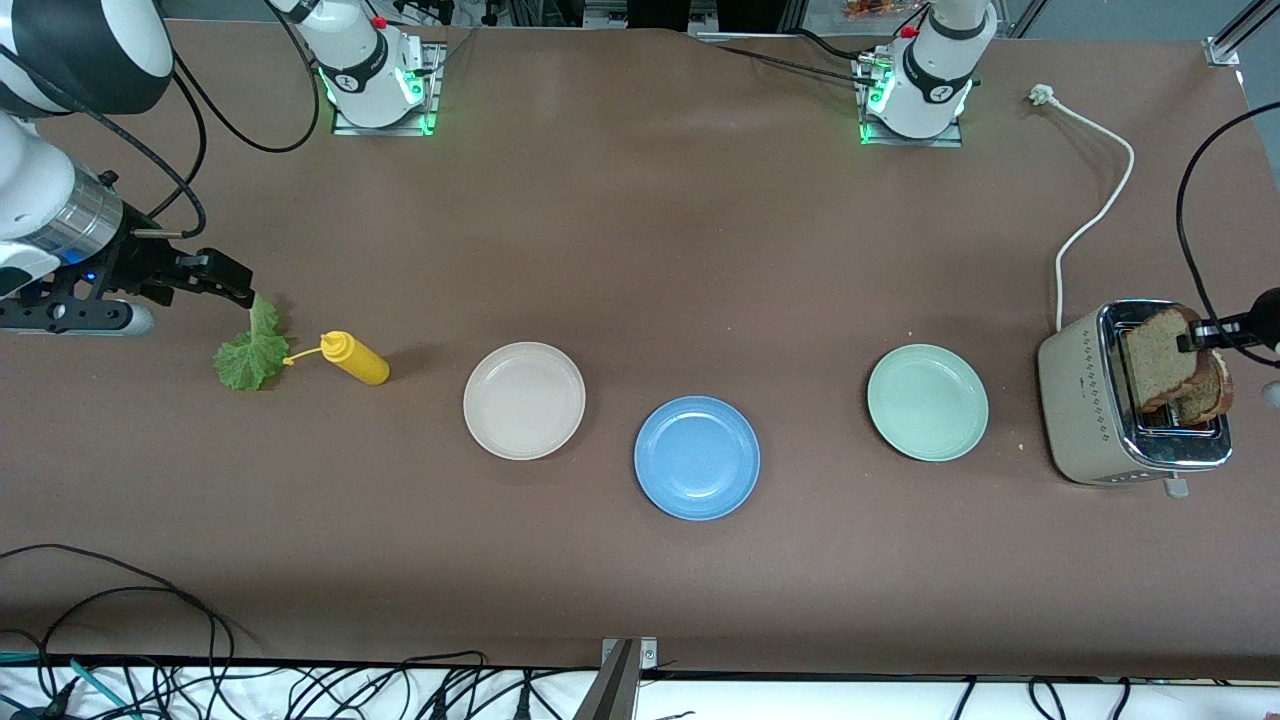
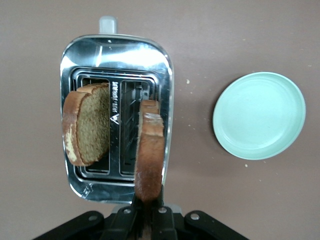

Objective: Make sandwich in blue plate with both arms
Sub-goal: 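Lift the bread slice out of the toaster with the left gripper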

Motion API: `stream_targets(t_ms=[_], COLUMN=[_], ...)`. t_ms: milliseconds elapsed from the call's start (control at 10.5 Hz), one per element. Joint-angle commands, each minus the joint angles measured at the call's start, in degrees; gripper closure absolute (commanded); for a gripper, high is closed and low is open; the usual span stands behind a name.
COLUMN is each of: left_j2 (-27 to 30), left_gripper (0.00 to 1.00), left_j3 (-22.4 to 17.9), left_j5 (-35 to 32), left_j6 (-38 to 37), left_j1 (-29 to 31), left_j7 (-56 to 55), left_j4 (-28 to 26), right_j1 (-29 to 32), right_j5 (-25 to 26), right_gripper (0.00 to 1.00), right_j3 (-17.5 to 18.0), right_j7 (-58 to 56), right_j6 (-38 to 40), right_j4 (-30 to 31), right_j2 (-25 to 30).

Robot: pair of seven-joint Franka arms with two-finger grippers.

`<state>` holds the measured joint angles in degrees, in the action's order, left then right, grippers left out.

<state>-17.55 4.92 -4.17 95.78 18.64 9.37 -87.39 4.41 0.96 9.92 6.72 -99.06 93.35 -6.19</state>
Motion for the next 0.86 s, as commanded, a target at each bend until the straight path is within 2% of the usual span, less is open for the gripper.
stream_targets(t_ms=[0, 286, 477, 763], left_j2=[2.34, 2.34, 4.71, 7.07], left_gripper=[1.0, 1.0, 1.0, 1.0], left_j3=[1.41, 3.07, 2.9, 2.9], left_j5=[0.57, 0.66, 1.1, 3.38], left_j6=[-1.74, -1.82, -1.74, -2.08], left_j1=[-0.27, -0.36, -1.85, -2.38], left_j7=[0.66, 0.39, -1.0, -1.01], left_j4=[-0.59, 0.2, -1.9, -1.91], right_j1=[0.16, 0.16, 0.16, 0.16], right_j5=[0.71, 0.62, 0.62, 0.62], right_gripper=[0.0, 0.0, 0.0, 0.0], right_j3=[0.28, 0.28, 0.28, 0.28], right_j7=[-0.13, -0.22, -0.22, -0.22], right_j6=[-0.08, -0.26, -0.26, -0.35], right_j4=[-0.53, -0.54, -0.45, -0.54], right_j2=[0.21, 0.12, 0.12, 0.12])
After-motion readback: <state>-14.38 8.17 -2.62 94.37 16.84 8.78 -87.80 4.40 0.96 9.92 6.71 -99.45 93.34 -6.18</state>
